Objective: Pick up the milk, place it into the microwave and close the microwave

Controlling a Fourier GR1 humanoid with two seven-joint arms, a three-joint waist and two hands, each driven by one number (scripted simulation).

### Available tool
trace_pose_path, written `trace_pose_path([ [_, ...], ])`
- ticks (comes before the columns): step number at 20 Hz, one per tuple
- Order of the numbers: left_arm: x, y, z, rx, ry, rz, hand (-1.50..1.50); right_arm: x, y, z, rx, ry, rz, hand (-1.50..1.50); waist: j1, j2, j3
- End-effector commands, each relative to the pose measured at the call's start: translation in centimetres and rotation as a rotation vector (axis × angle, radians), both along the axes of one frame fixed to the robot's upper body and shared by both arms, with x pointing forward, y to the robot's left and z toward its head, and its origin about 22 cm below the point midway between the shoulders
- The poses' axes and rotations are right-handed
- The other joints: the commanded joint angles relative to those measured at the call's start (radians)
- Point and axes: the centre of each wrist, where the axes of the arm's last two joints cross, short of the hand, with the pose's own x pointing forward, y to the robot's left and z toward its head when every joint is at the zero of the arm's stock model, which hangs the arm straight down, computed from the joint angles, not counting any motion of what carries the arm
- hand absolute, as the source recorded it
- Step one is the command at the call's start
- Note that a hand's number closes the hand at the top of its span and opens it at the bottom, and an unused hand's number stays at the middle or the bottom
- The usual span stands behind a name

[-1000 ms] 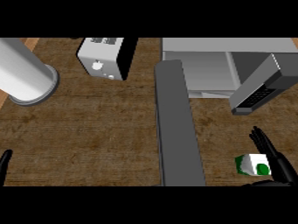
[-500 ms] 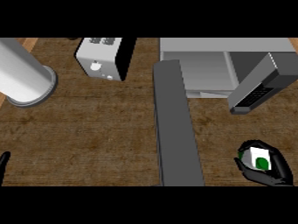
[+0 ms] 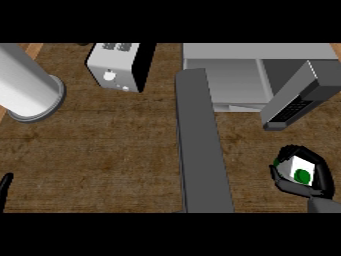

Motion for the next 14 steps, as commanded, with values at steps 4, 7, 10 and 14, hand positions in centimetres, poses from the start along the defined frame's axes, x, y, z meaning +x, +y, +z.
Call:
trace_pose_path([
  [4,0.9,1.1,-0.4,-0.021,-0.011,0.015,-1.50,1.4,1.9,1.1,0.068,-0.102,0.010,1.50,-0.004,-0.001,-0.001],
  [7,0.2,0.9,-1.5,-0.004,0.001,0.006,-1.50,3.4,4.2,3.3,0.100,-0.100,0.053,1.50,-0.003,-0.002,-0.001],
  [10,0.0,0.4,-0.7,-0.020,-0.014,-0.001,-1.50,3.1,3.0,5.1,0.119,-0.105,0.082,1.50,-0.004,-0.002,-0.001],
  [14,-0.5,1.6,-1.2,-0.006,0.001,0.005,-1.50,3.3,7.8,6.1,0.056,-0.148,0.054,1.50,-0.002,-0.002,-0.001],
])
